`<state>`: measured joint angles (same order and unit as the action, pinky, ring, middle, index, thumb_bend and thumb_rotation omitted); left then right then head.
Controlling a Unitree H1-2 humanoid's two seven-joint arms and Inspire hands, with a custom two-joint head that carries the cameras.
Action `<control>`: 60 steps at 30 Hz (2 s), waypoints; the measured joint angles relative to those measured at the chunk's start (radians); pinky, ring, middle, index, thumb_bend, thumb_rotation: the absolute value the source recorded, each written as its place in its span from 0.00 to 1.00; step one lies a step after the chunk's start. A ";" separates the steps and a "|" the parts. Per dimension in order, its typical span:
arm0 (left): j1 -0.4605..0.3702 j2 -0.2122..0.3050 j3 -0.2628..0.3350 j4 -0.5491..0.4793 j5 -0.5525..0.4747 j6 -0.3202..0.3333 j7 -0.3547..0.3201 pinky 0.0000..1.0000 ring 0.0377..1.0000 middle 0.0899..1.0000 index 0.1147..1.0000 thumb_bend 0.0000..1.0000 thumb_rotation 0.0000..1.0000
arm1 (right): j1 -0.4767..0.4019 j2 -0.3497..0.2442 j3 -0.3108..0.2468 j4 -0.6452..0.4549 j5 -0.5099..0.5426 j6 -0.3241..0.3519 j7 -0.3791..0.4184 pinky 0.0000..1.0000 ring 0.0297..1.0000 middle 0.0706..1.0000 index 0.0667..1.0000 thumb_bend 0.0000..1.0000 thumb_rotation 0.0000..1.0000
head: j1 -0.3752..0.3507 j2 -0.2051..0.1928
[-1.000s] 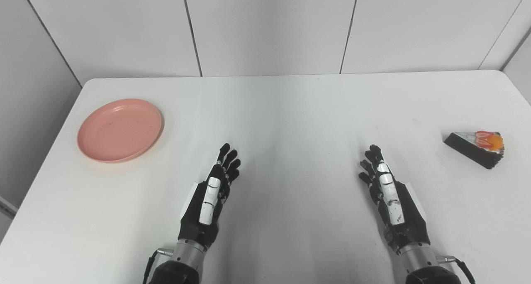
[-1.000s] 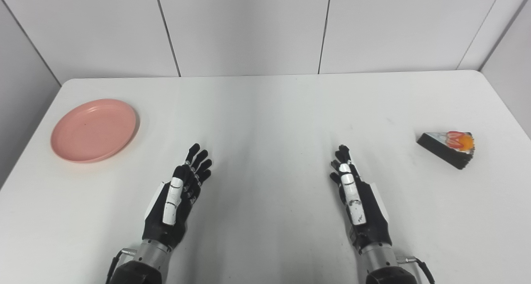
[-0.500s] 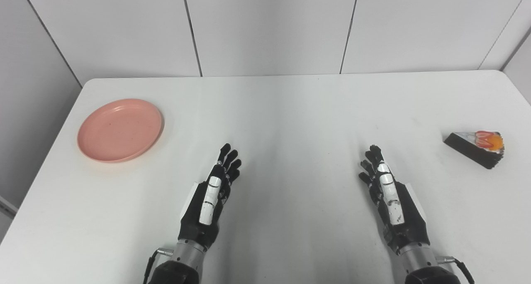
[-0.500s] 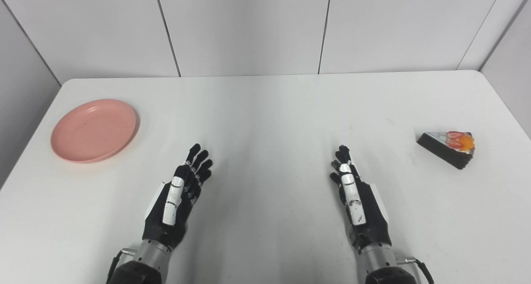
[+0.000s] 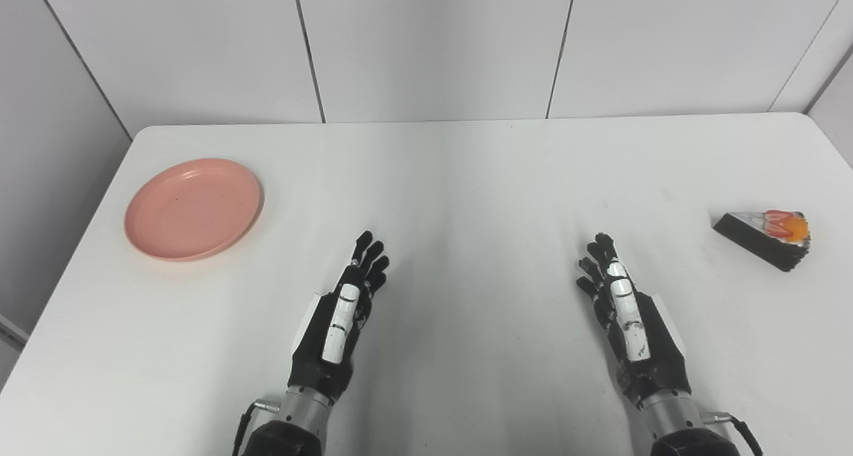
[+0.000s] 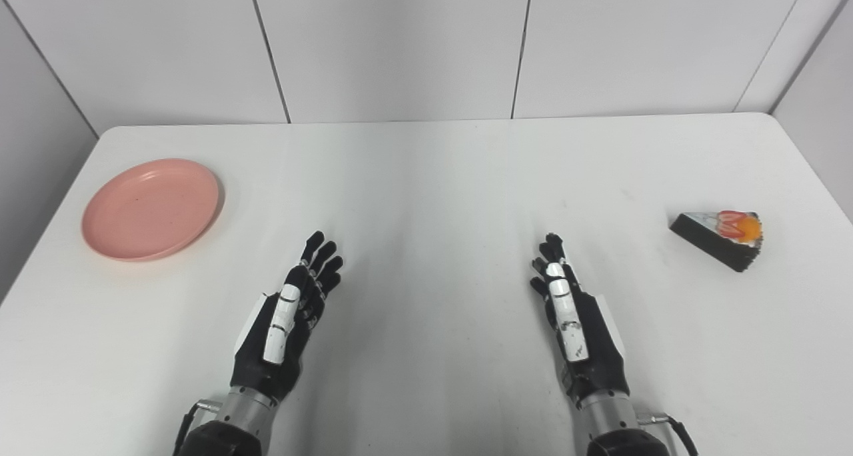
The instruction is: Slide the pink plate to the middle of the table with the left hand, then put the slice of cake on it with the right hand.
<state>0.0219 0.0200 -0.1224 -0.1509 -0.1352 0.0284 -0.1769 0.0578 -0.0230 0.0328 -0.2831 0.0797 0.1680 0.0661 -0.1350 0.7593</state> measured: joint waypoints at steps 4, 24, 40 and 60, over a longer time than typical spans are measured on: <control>-0.001 0.002 -0.006 0.008 0.000 -0.012 -0.002 1.00 0.98 1.00 1.00 0.52 1.00 | 0.000 -0.001 0.000 0.001 0.000 -0.002 0.000 0.96 0.96 0.99 1.00 0.50 1.00 | 0.049 -0.026; -0.005 -0.041 -0.039 0.061 0.090 -0.069 0.038 0.99 0.97 0.98 0.99 0.53 1.00 | 0.000 -0.065 -0.029 0.132 0.060 -0.194 0.073 0.98 0.98 0.99 1.00 0.53 1.00 | 0.293 -0.167; -0.005 -0.047 -0.046 0.065 0.093 -0.069 0.046 1.00 0.98 0.99 0.99 0.52 1.00 | 0.001 -0.071 -0.034 0.154 0.085 -0.229 0.092 0.98 0.98 1.00 1.00 0.51 1.00 | 0.296 -0.167; -0.005 -0.036 -0.028 -0.011 0.013 0.025 0.019 0.98 0.97 0.98 0.98 0.60 1.00 | 0.006 -0.067 -0.030 0.141 0.094 -0.223 0.087 1.00 0.99 1.00 1.00 0.53 1.00 | 0.324 -0.150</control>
<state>0.0166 -0.0161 -0.1508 -0.1623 -0.1226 0.0538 -0.1578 0.0641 -0.0903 0.0031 -0.1420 0.1740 -0.0548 0.1528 0.1887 0.6090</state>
